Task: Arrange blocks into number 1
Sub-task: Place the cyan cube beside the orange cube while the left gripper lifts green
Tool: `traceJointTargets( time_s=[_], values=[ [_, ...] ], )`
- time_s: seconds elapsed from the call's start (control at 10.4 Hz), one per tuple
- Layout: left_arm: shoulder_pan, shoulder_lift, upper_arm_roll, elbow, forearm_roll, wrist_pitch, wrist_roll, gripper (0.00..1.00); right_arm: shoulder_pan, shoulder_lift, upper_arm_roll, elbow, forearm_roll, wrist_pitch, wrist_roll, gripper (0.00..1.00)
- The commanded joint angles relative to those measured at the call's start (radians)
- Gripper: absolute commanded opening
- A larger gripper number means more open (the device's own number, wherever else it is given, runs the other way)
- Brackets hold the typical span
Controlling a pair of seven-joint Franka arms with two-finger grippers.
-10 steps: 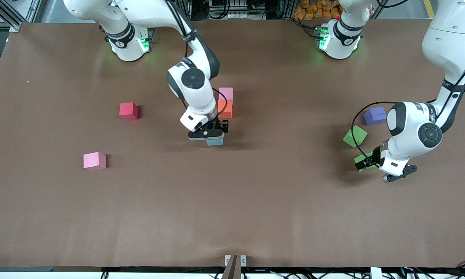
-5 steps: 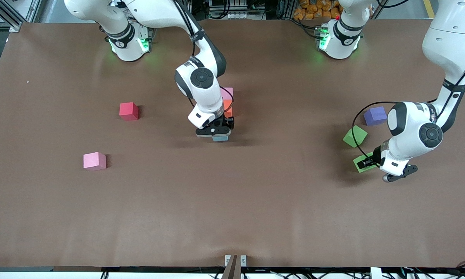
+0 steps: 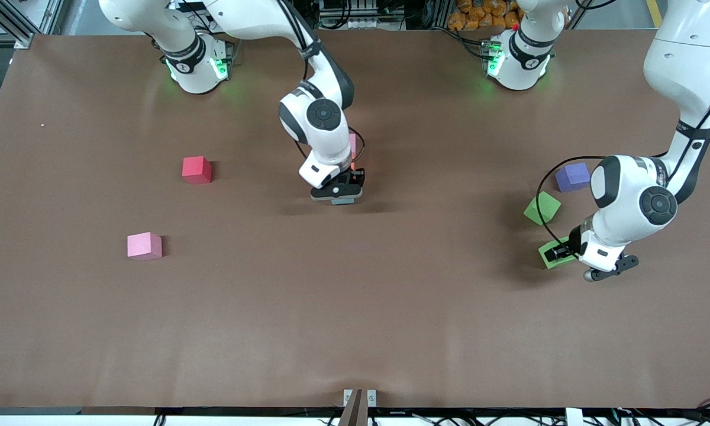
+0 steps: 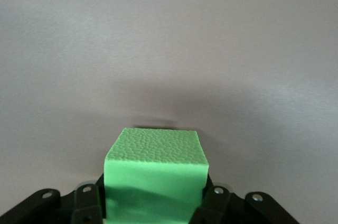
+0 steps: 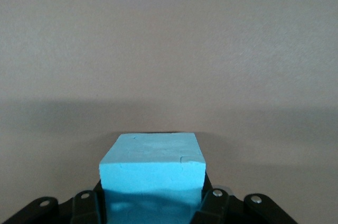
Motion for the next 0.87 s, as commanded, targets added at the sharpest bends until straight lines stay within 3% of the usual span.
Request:
traceJointTargets(
  time_s=[0.0, 0.77],
  values=[
    [-0.08, -0.019, 0.004, 0.051, -0.01, -0.132, -0.04, 0.0, 0.021, 0.013, -0.013, 0.015, 0.023, -0.006, 0.038, 0.61],
    [-0.303, -0.024, -0.018, 0.084, -0.014, -0.201, -0.337, 0.0, 0.03, 0.003, -0.013, -0.018, 0.023, -0.006, 0.046, 0.61]
  ],
)
